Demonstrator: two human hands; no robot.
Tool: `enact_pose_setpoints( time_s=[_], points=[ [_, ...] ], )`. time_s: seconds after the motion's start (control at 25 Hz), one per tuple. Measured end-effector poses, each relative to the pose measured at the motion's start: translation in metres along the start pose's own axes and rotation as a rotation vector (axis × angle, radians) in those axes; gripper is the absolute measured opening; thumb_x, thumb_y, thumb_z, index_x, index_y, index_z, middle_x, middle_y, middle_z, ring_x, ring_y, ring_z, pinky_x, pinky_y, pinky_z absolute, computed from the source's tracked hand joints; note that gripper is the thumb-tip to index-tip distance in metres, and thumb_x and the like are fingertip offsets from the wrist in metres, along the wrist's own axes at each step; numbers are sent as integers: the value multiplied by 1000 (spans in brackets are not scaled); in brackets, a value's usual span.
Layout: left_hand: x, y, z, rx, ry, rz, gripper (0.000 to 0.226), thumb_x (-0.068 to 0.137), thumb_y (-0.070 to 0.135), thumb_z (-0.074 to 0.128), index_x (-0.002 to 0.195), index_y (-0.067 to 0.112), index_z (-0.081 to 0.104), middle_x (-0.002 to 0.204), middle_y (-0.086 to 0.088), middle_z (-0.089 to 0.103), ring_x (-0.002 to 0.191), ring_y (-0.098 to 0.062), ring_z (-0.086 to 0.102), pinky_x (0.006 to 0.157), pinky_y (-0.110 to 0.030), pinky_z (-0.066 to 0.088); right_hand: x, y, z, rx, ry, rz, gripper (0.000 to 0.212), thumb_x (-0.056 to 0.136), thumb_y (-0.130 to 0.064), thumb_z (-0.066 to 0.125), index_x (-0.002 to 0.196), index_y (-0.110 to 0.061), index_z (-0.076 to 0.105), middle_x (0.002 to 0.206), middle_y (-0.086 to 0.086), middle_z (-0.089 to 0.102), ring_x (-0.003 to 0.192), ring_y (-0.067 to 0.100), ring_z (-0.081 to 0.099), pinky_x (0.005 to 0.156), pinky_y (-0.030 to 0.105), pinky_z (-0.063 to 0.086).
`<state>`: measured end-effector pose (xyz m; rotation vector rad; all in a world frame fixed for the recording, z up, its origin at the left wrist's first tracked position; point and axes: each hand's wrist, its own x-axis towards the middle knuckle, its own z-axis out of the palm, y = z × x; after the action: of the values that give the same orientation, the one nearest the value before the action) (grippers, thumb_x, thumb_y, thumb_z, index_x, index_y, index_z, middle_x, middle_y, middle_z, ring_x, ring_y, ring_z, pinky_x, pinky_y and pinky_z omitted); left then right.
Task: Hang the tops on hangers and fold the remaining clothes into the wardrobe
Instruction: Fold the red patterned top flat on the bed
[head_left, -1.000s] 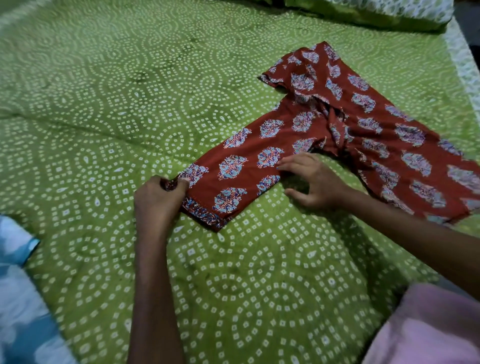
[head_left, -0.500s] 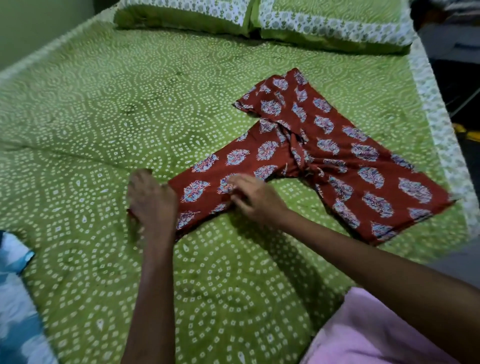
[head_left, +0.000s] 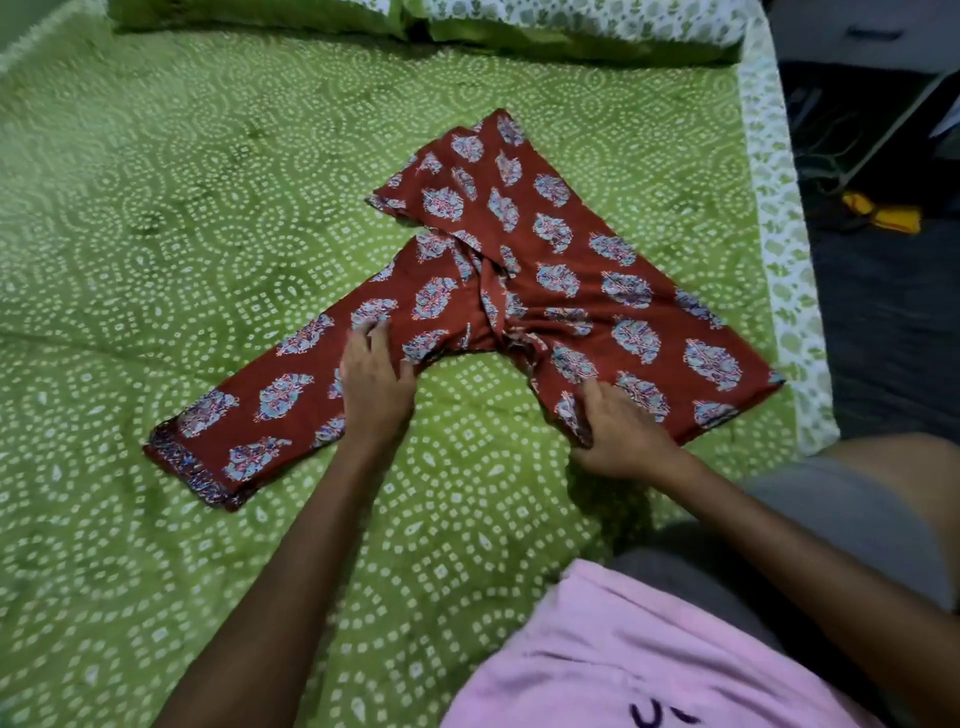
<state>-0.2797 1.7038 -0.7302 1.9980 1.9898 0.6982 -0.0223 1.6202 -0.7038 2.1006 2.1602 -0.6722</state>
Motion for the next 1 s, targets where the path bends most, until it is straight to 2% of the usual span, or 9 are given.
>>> enact_pose_setpoints(
  time_s=[0.04,0.16,0.36,0.48,0.64,0.72,0.8,0.92,1.0],
  points=[
    [-12,23,5,-74,29,42,44,86,18,56,127,3,48,125,-16,48,117,-30,43,100,-38,32,-5,15,-6,7,-98,-77,66,77,-33,69,128,-11,34,118,6,41,118,25,41,95,33,37],
    [-60,86,27,-243,-159,318,39,81,25,59,114,3,57,110,-13,54,103,-24,51,91,-33,40,-17,57,-21,-48,-209,-229,64,77,-41,72,128,-14,43,120,7,44,116,24,44,91,31,39],
    [-109,133,65,21,-239,687,61,71,63,53,105,14,64,109,-6,60,101,-21,53,85,-32,32,-18,95,-29,-40,-202,-344,59,79,-22,68,134,-15,48,115,7,46,110,23,44,89,28,36],
    [-125,151,74,202,-193,680,52,71,58,47,94,14,64,95,-3,62,90,-20,50,79,-33,30,-16,129,-44,-135,-46,-290,42,82,-14,61,124,-20,57,108,2,49,109,22,45,90,31,32],
    [-125,164,74,266,-177,611,29,72,35,45,80,13,61,77,-5,59,73,-24,56,68,-31,30,-14,187,-55,-278,355,-116,31,75,-5,55,104,-1,63,103,20,58,98,36,51,83,44,34],
    [-127,171,73,350,-231,581,28,65,35,53,80,13,61,76,-4,58,71,-24,56,64,-32,38,-14,205,-58,-131,344,-24,32,75,-5,63,106,-1,59,105,19,54,93,36,53,76,43,42],
    [-131,175,74,352,-305,551,30,59,31,64,81,12,59,76,-7,57,71,-26,56,55,-31,47,-13,210,-57,-16,286,-59,32,78,-4,62,109,-3,55,108,16,50,89,32,54,70,38,46],
    [-132,176,74,232,-281,588,18,67,22,46,73,7,54,72,-11,55,64,-30,56,49,-33,49,-13,210,-61,-10,268,-211,26,85,5,53,110,0,58,105,17,51,81,30,54,63,29,35],
    [-137,180,74,140,-257,616,9,66,13,54,71,6,51,69,-12,53,60,-29,55,54,-32,44,-18,217,-65,-6,267,-267,28,85,10,50,108,1,63,102,20,53,81,28,54,65,24,30]
  ],
)
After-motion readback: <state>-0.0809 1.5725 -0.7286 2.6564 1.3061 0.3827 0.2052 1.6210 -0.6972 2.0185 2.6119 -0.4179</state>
